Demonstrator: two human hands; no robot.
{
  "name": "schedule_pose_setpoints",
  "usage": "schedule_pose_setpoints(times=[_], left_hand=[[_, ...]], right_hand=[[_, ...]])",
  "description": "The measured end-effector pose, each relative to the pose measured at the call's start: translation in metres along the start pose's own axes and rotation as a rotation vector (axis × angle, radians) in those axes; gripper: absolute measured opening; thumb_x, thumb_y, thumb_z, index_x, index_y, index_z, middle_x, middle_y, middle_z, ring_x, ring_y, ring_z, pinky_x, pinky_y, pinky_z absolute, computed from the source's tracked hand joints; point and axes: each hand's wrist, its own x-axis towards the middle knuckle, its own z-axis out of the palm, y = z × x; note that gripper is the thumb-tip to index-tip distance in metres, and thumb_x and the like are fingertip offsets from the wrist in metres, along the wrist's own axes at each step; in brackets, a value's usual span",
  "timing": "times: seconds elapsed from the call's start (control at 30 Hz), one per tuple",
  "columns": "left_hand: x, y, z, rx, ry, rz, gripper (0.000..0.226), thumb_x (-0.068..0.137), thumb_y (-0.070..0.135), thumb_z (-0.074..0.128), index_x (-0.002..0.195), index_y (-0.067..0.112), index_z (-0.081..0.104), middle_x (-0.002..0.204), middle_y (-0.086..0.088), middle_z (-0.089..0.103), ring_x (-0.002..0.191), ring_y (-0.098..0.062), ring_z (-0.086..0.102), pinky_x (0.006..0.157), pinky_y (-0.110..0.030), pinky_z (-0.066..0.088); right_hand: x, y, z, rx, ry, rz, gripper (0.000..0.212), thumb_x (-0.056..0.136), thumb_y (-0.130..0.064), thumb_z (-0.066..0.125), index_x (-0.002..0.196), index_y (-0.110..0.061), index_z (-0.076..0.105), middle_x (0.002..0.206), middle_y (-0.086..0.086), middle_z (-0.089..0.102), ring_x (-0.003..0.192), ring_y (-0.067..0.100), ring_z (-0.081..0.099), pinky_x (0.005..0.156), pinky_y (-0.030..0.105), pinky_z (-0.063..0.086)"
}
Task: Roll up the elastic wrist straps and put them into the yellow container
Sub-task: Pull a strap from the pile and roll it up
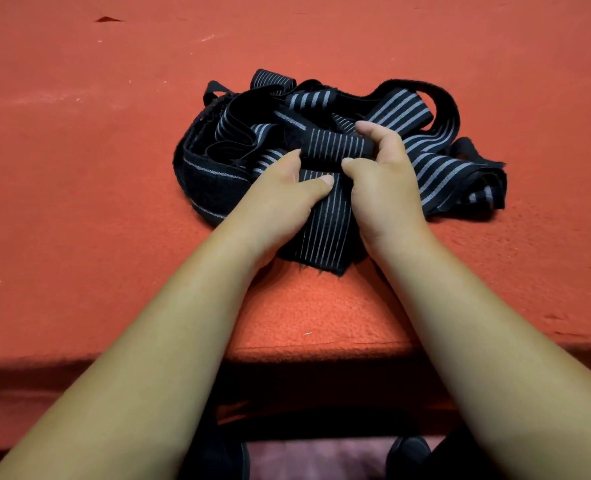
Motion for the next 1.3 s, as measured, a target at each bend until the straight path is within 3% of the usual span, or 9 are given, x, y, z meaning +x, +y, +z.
schedule_pose_setpoints(times=[0.23,0.4,0.7,0.77,0.9,1.0,1.1,1.23,1.3], left_hand=[[-0.003,0.003,-0.003,-0.007,0.021,-0.042,0.024,0.106,0.016,0.061,0.124,0.013,0.076,0.116,-0.014,0.081,0.113,-0.035,0.077,0.107,-0.057,0.058],[0.0,0.01,-0.007,-0.04,0.136,-0.016,0.024,0.106,0.03,0.065,0.117,0.016,0.08,0.114,-0.013,0.081,0.111,-0.035,0.077,0.098,-0.048,0.058],[0.009,0.001,-0.015,0.034,0.245,0.109,0.03,0.093,0.027,0.075,0.122,0.036,0.073,0.113,-0.026,0.074,0.09,-0.026,0.072,0.094,-0.059,0.062],[0.01,0.001,-0.017,0.055,0.262,0.126,0.032,0.092,0.026,0.074,0.121,0.038,0.073,0.111,-0.029,0.073,0.086,-0.026,0.069,0.089,-0.057,0.062],[0.011,-0.003,-0.017,0.064,0.269,0.123,0.032,0.098,0.017,0.074,0.125,0.033,0.073,0.091,-0.018,0.072,0.08,-0.018,0.067,0.077,-0.043,0.06],[0.009,-0.002,-0.016,0.055,0.271,0.087,0.027,0.103,0.018,0.071,0.129,0.027,0.075,0.088,0.002,0.076,0.079,-0.012,0.073,0.076,-0.034,0.059],[0.007,0.001,-0.014,0.07,0.189,0.051,0.024,0.108,0.035,0.063,0.12,0.023,0.08,0.106,-0.003,0.082,0.1,-0.021,0.079,0.097,-0.05,0.061],[0.007,0.0,-0.012,0.065,0.207,-0.053,0.048,0.108,0.052,0.058,0.1,0.011,0.081,0.086,-0.003,0.08,0.07,-0.014,0.072,0.069,-0.039,0.055],[0.01,-0.004,-0.012,-0.021,0.193,-0.063,0.046,0.107,0.05,0.06,0.11,0.01,0.081,0.102,-0.009,0.083,0.091,-0.024,0.08,0.087,-0.047,0.062]], right_hand=[[0.002,0.002,-0.005,0.025,-0.028,0.033,0.048,0.096,0.001,0.053,0.132,-0.029,0.064,0.112,0.006,0.076,0.084,0.014,0.073,0.083,0.048,0.063],[0.001,0.001,-0.004,0.033,-0.044,0.015,0.045,0.084,-0.008,0.058,0.121,-0.033,0.067,0.114,0.012,0.077,0.097,0.033,0.077,0.088,0.066,0.06],[0.005,0.003,-0.007,-0.008,-0.101,-0.027,0.042,0.092,-0.009,0.062,0.124,-0.033,0.074,0.105,-0.004,0.077,0.084,0.016,0.072,0.08,0.045,0.061],[0.007,0.003,-0.006,-0.003,-0.107,-0.014,0.03,0.101,-0.024,0.064,0.127,-0.034,0.075,0.11,-0.011,0.079,0.096,0.006,0.075,0.093,0.034,0.061],[0.007,0.008,-0.007,-0.112,-0.126,-0.03,0.035,0.106,-0.052,0.058,0.116,-0.027,0.08,0.109,-0.009,0.082,0.107,0.009,0.076,0.105,0.046,0.058],[0.007,0.01,-0.01,-0.142,-0.13,-0.082,0.032,0.11,-0.044,0.056,0.112,-0.023,0.08,0.105,-0.005,0.082,0.102,0.013,0.077,0.098,0.044,0.06],[0.009,0.01,-0.012,-0.088,-0.133,-0.101,0.024,0.111,-0.03,0.056,0.119,-0.023,0.078,0.11,-0.005,0.082,0.106,0.011,0.077,0.1,0.04,0.06],[0.012,0.014,-0.013,-0.141,-0.146,-0.141,0.028,0.109,-0.023,0.061,0.134,-0.028,0.073,0.107,-0.014,0.078,0.103,0.002,0.073,0.1,0.031,0.058],[0.012,0.014,-0.012,-0.141,-0.176,-0.117,0.034,0.107,-0.024,0.064,0.139,-0.03,0.07,0.111,-0.015,0.078,0.105,0.0,0.072,0.102,0.029,0.057]])
